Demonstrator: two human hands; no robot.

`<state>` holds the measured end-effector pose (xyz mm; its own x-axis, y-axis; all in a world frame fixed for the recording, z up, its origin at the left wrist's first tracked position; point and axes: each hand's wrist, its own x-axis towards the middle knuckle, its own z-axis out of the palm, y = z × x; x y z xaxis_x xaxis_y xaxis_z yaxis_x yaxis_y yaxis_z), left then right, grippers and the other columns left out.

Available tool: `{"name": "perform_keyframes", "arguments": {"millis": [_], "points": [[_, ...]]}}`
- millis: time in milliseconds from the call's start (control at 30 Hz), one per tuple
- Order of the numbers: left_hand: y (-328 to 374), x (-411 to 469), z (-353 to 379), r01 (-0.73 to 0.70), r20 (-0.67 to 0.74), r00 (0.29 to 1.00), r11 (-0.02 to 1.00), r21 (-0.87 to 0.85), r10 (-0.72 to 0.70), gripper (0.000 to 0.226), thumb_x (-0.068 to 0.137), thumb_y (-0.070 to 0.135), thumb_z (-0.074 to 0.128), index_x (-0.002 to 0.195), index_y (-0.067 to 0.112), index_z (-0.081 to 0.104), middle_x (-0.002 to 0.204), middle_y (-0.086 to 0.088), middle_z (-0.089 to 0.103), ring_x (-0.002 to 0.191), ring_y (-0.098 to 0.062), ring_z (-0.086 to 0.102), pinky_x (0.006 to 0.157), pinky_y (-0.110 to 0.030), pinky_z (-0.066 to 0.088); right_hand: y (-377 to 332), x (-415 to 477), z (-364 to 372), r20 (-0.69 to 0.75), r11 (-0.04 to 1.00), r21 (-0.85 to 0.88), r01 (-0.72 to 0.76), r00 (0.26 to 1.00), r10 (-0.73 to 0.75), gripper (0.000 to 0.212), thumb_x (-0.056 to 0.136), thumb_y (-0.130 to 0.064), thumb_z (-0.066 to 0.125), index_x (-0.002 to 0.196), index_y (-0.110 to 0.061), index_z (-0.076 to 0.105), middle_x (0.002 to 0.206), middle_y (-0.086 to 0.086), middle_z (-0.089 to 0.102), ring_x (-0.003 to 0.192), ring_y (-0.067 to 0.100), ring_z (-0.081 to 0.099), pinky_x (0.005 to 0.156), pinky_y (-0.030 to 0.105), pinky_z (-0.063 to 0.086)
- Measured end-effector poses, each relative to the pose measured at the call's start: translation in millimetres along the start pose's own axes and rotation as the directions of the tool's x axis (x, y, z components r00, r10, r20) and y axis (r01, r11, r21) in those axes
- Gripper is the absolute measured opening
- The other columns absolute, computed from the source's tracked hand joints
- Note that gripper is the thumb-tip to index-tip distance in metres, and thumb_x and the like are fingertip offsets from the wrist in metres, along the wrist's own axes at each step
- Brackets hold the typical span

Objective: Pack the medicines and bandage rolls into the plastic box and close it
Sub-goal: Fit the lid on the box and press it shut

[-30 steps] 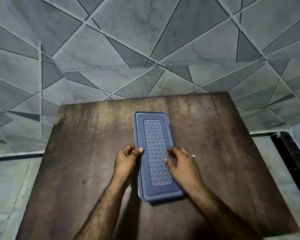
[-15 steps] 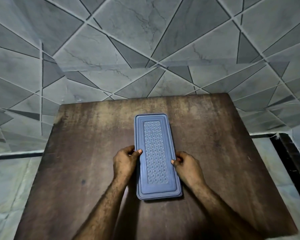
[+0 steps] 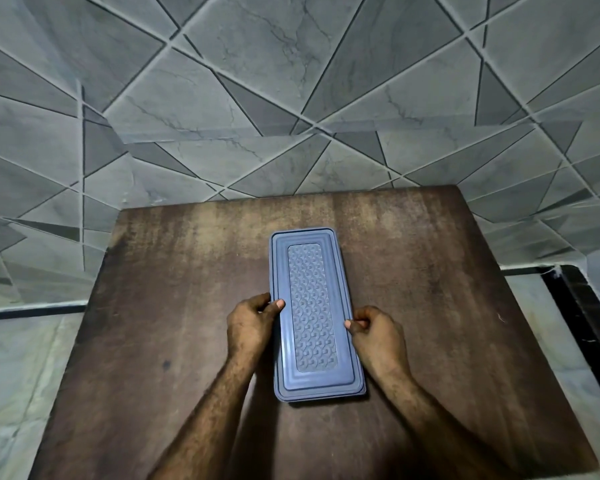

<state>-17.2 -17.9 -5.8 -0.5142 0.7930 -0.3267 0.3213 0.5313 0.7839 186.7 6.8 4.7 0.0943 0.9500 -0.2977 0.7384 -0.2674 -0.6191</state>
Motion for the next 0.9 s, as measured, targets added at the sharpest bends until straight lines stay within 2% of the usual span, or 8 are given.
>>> {"name": "perform_keyframes", "arguments": {"millis": [233,400,533,600,667,767,833,900], "points": [[0.1,2.5,3.7,-0.014,-0.002,1.0,1.0,0.002,0.014,0.026,0.087,0.032,0.068,0.11,0.022,0.075,0.104,0.003,0.076,0.084,-0.003,0.063,0.064,-0.006,0.039,1.7,-0.7,4.1,-0.029,0.998,-0.052,0.022,0.999,-0.023,0.016,0.086,-0.028,0.064,0.097,-0.018,0.069,0.093,0.004,0.073,0.084,0.023,0.066,0.077,0.03,0.053],[-4.4,7.6,4.5,0.008,0.021,1.0,1.0,0.015,-0.008,0.027,0.084,0.036,0.07,0.108,0.024,0.076,0.1,0.005,0.077,0.091,-0.008,0.069,0.076,-0.018,0.047,0.8,5.5,0.8,0.04,0.999,-0.03,-0.016,0.999,0.017,0.015,0.086,-0.029,0.067,0.097,-0.018,0.069,0.091,0.0,0.072,0.081,0.018,0.063,0.074,0.024,0.047],[-3.6,11.3,5.8,0.06,0.017,0.998,0.997,-0.053,-0.06,0.024,0.08,0.033,0.075,0.1,0.02,0.077,0.095,0.003,0.077,0.09,-0.013,0.071,0.084,-0.028,0.054,9.5,23.4,-0.5,0.156,0.969,0.169,-0.178,0.976,0.152,0.014,0.074,-0.031,0.078,0.075,-0.023,0.067,0.076,-0.005,0.07,0.072,0.018,0.067,0.071,0.031,0.054],[-5.1,14.0,6.0,0.111,0.022,0.994,0.991,-0.078,-0.11,0.019,0.078,0.033,0.077,0.091,0.02,0.076,0.088,0.003,0.077,0.086,-0.015,0.071,0.083,-0.031,0.056,13.0,31.3,0.0,0.277,0.898,0.314,-0.309,0.934,0.225,0.016,0.073,-0.027,0.08,0.074,-0.021,0.065,0.074,-0.001,0.07,0.063,0.016,0.064,0.062,0.031,0.054],[-8.9,19.2,5.8,0.185,0.093,0.981,0.969,-0.162,-0.171,0.021,0.074,0.038,0.079,0.084,0.02,0.075,0.083,0.001,0.077,0.082,-0.019,0.072,0.084,-0.04,0.058,13.4,38.6,0.9,0.376,0.839,0.402,-0.367,0.902,0.214,0.014,0.079,-0.02,0.077,0.08,-0.016,0.064,0.074,0.002,0.068,0.061,0.013,0.059,0.058,0.027,0.05],[-10.7,29.0,3.4,0.234,0.199,0.962,0.94,-0.247,-0.187,0.037,0.064,0.051,0.076,0.082,0.018,0.075,0.08,-0.004,0.077,0.081,-0.028,0.074,0.083,-0.05,0.058,4.1,49.5,0.6,0.427,0.812,0.458,-0.362,0.891,0.157,0.012,0.083,-0.02,0.073,0.083,-0.013,0.064,0.071,0.001,0.067,0.056,0.009,0.057,0.059,0.025,0.049],[-6.4,42.1,4.0,0.224,0.203,0.963,0.94,-0.257,-0.174,0.045,0.059,0.057,0.075,0.083,0.018,0.075,0.081,-0.006,0.077,0.082,-0.03,0.074,0.083,-0.051,0.058,-4.5,62.6,3.2,0.405,0.818,0.465,-0.339,0.903,0.144,0.014,0.084,-0.023,0.072,0.083,-0.013,0.063,0.069,0.001,0.065,0.055,0.008,0.055,0.056,0.022,0.046],[-0.6,58.9,7.2,0.225,0.195,0.965,0.933,-0.282,-0.174,0.047,0.056,0.057,0.075,0.082,0.017,0.075,0.081,-0.007,0.077,0.083,-0.032,0.074,0.084,-0.053,0.058,-12.2,80.2,8.8,0.367,0.833,0.461,-0.306,0.921,0.135,0.02,0.08,-0.031,0.075,0.081,-0.014,0.065,0.075,0.005,0.068,0.064,0.016,0.057,0.061,0.029,0.049]]}}
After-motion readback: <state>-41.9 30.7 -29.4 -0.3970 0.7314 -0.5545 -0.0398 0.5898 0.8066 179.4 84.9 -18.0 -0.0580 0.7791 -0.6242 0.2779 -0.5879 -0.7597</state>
